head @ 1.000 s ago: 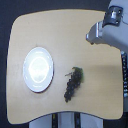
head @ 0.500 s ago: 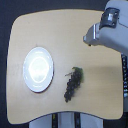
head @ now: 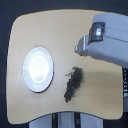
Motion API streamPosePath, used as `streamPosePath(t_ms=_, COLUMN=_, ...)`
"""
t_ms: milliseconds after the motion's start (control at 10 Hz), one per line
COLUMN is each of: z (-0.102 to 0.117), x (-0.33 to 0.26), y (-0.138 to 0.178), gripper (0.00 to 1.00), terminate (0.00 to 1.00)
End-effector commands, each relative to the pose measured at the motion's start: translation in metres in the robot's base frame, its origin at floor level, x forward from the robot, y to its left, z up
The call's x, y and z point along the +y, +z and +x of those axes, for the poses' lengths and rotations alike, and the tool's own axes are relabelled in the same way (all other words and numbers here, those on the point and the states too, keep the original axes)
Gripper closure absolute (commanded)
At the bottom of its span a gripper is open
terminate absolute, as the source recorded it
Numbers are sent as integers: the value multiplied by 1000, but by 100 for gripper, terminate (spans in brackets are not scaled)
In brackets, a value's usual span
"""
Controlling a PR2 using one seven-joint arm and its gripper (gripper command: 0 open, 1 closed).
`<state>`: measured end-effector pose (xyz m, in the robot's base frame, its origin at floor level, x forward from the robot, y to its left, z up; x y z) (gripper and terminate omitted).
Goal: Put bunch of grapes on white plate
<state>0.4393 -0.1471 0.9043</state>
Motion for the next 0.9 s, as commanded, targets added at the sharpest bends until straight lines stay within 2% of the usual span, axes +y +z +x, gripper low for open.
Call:
streamPosePath(t_ms=0, z=-31, x=56, y=-62, gripper=0, terminate=0)
streamPosePath(t_ms=400, z=-44, x=58, y=-102, gripper=0, terminate=0)
streamPosePath(t_ms=800, z=-36, x=46, y=-137, gripper=0, terminate=0)
